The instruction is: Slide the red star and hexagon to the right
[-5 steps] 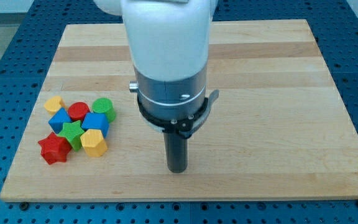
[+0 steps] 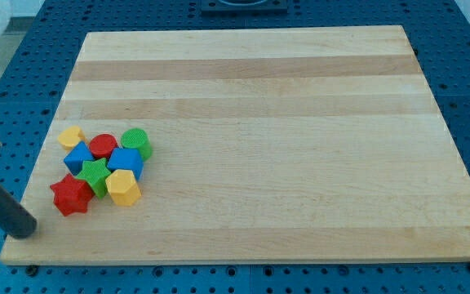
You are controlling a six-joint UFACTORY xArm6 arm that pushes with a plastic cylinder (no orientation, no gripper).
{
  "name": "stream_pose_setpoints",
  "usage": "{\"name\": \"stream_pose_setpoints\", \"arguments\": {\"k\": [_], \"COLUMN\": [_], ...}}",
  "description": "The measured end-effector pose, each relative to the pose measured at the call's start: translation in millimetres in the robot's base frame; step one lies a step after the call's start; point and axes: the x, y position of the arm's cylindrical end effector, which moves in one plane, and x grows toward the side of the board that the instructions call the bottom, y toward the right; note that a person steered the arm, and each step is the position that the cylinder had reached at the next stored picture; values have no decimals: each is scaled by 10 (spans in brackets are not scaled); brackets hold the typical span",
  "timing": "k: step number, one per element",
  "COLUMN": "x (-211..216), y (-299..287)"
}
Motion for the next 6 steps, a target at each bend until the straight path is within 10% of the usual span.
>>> {"name": "stream_pose_setpoints", "arguments": {"k": [6], "x": [-491], "y": [1927]}}
